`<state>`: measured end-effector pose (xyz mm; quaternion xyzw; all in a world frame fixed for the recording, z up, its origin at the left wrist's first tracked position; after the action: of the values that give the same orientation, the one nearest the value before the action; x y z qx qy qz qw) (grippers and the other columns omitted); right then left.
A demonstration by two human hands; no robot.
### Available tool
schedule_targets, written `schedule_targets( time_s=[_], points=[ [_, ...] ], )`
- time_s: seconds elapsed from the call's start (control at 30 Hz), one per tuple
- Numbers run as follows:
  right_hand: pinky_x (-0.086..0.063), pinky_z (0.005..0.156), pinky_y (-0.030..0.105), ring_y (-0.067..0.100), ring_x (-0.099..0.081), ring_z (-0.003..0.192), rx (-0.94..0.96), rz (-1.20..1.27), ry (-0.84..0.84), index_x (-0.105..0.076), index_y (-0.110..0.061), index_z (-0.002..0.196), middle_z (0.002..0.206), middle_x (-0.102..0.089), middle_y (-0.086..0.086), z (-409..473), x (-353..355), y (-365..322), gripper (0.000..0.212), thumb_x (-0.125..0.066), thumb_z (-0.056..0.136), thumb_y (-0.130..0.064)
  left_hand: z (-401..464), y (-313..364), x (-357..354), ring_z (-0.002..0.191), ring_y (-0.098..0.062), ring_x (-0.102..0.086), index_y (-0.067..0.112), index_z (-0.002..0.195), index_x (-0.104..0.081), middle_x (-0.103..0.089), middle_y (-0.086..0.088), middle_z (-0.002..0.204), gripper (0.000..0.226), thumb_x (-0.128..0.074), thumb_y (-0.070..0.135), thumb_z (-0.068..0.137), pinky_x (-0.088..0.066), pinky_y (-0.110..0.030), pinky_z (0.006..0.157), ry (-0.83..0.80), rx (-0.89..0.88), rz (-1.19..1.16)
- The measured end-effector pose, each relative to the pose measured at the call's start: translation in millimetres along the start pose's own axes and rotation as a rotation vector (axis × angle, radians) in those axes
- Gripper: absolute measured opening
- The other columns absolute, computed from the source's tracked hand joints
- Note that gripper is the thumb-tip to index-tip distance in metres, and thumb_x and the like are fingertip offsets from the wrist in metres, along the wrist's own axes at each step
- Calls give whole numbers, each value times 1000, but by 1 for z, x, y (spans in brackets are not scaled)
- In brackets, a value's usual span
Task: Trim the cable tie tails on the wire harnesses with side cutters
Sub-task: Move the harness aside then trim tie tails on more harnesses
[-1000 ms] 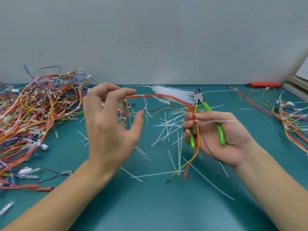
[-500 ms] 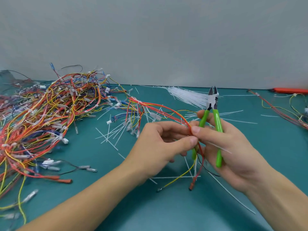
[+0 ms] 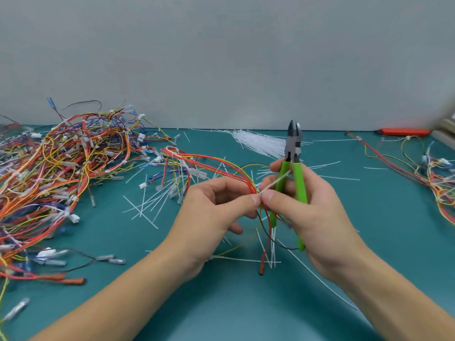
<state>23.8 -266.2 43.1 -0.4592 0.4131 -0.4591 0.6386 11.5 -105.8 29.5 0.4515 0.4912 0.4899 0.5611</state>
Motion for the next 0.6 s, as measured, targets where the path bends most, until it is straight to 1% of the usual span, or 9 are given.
schedule_targets(
  time_s=[0.03,0.1,0.2,0.27,0.33,0.5,0.6],
  points=[
    [-51,72,21,13,-64,80,39,-49,-16,-64,-21,110,89,-70,1,-1,-2,-3,30,-72,82,-15,0,0,0,74,-16,-71,17,82,-77,-76,-6,81,12,-80,24,73,-52,-25,53,1,0,5],
    [-50,70,17,10,-64,77,81,-77,-43,-63,-19,109,86,-70,0,-2,-4,-6,28,-73,83,-14,0,0,0,74,-15,-70,15,84,-77,-75,-7,82,17,-82,25,72,-53,-24,55,10,0,5],
    [-52,71,18,10,-66,75,109,-79,-33,-62,-15,109,84,-70,-3,-2,-3,-7,28,-77,87,-4,0,0,-1,75,-15,-70,20,79,-78,-74,-6,78,20,-84,31,64,-52,-25,57,8,-1,7],
    [-50,68,15,7,-64,70,122,-126,-29,-61,-14,107,80,-69,-5,-2,-4,-7,26,-72,91,4,-1,-5,-3,76,-17,-70,22,75,-78,-74,-6,79,12,-84,23,65,-53,-28,58,6,43,-37],
    [-50,67,13,5,-65,68,121,-176,-28,-60,-14,104,75,-69,-6,-2,-4,-5,27,-70,92,7,-2,-8,-4,76,-17,-71,21,74,-77,-73,-7,80,8,-80,17,67,-55,-30,61,7,79,-62],
    [-50,68,17,7,-63,65,116,-224,19,-56,-15,98,68,-68,-3,-3,-2,-5,29,-70,90,8,-4,-9,-8,76,-18,-70,19,72,-76,-73,-9,80,8,-76,14,65,-56,-31,64,20,90,-50],
    [-51,65,17,4,-61,61,119,-234,37,-54,-13,96,64,-66,-9,-4,-1,-4,29,-69,90,11,-5,-9,-13,76,-18,-70,22,69,-74,-71,-8,79,8,-74,15,65,-56,-31,65,1,90,-52]
  ],
)
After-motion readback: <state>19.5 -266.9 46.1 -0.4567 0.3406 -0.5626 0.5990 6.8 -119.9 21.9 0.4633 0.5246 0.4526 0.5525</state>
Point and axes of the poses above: each hand's wrist, its own z-axis towards the middle knuckle, its own x-axis out of the back of the hand, y = z × x, the point moved 4 cm from there along z, towards the middle knuckle
